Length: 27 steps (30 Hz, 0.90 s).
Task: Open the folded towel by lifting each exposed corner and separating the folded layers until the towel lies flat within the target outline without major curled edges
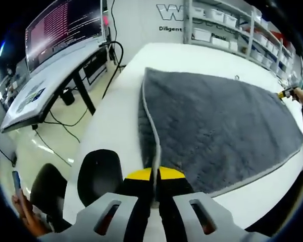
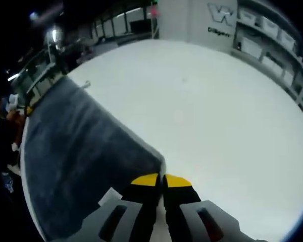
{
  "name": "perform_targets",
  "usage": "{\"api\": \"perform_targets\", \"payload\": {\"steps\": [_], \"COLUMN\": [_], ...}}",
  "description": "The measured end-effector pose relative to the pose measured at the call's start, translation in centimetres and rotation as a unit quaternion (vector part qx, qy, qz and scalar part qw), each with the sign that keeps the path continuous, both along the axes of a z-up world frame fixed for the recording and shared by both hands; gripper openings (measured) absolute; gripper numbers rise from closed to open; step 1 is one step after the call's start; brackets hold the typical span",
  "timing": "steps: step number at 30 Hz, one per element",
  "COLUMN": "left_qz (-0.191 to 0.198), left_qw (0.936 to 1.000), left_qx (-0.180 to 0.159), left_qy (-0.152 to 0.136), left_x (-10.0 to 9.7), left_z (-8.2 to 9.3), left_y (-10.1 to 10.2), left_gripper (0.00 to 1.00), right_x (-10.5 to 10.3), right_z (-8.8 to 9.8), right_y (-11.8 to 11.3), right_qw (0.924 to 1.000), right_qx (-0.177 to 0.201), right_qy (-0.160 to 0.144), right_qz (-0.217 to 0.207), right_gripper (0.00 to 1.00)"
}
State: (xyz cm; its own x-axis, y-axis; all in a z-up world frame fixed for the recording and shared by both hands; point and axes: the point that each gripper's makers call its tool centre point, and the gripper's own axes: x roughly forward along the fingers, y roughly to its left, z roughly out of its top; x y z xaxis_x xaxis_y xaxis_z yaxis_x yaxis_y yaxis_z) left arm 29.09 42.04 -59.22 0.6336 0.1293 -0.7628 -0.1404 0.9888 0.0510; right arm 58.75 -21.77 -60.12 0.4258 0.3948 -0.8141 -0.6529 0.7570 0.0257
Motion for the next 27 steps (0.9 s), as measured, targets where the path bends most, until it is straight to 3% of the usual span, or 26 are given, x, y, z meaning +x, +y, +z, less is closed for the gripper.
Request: {"api": "perform_targets", "payload": {"steps": [17,24,27], "left_qz": [-0.012,-0.012,-0.014], "left_qw": [0.9999,0.9999,0.9999], "left_qx": [0.007,0.002,0.000], "left_qy": [0.000,-0.006,-0.008], "left_x": [0.5,0.7,0.7], "left_z": [0.8,0.8,0.9], "left_y": [-0.7,-1.1,-1.3], "left_gripper": [0.01,0.01,0.01], "right_x": [0.9,2.5,2.2], "right_z": [-0.1,-0.1,-0.1], "right_y": [-1.4,-2.6,-2.6], "right_qw": [0.9999,1.0000,1.0000], "right_qx": [-0.014,-0.002,0.003], "right_qy": [-0.008,-0.006,-0.006], "right_qz": [0.005,0.004,0.003], "right_gripper": [0.00,0.00,0.00]}}
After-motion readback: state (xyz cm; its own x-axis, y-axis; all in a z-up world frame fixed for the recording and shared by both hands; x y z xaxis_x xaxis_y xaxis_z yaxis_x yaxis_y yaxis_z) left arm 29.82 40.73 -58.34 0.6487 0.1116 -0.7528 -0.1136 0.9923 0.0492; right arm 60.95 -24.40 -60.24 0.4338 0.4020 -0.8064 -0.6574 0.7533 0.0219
